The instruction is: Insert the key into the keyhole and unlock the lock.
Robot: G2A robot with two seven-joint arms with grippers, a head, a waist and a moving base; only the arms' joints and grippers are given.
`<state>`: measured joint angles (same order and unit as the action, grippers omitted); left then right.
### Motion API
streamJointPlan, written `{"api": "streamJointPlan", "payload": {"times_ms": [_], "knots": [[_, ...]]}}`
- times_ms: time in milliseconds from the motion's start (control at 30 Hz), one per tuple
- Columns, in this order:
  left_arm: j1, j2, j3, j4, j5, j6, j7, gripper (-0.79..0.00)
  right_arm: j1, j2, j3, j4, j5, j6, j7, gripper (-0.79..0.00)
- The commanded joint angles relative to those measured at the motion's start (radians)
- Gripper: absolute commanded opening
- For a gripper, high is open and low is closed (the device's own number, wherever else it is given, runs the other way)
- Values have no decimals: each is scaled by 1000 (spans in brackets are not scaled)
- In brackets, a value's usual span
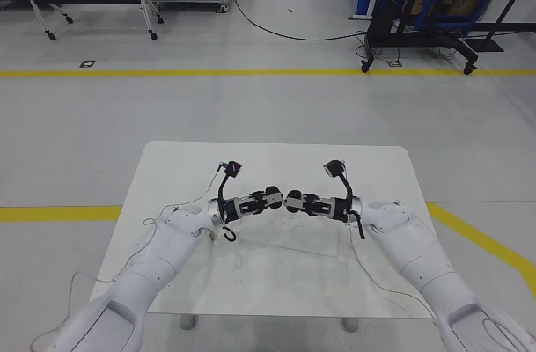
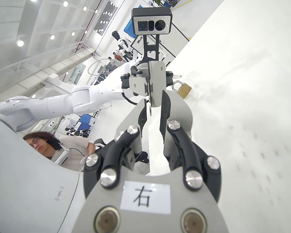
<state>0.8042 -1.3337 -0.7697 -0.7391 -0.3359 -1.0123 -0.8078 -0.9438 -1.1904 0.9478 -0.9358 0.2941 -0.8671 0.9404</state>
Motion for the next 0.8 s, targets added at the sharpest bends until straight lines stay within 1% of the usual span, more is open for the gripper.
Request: {"api": "streamJointPlan", "payload": {"times_ms": [0,67,500,767], "knots": [[1,0,-2,-2,1,0,0,-785,1,-1,-3,1,3,1,4,-708],[2,1,-4,-3,0,0,0,-785,3,-2,-7,1,7,1,9,-785],[4,1,-7,-5,5,0,0,-785,4,4,6,5,52,-12,1,-785],[3,2,-8,-9,4,0,0,-785,1,9,20,3,53,-11,-8,-785]]}}
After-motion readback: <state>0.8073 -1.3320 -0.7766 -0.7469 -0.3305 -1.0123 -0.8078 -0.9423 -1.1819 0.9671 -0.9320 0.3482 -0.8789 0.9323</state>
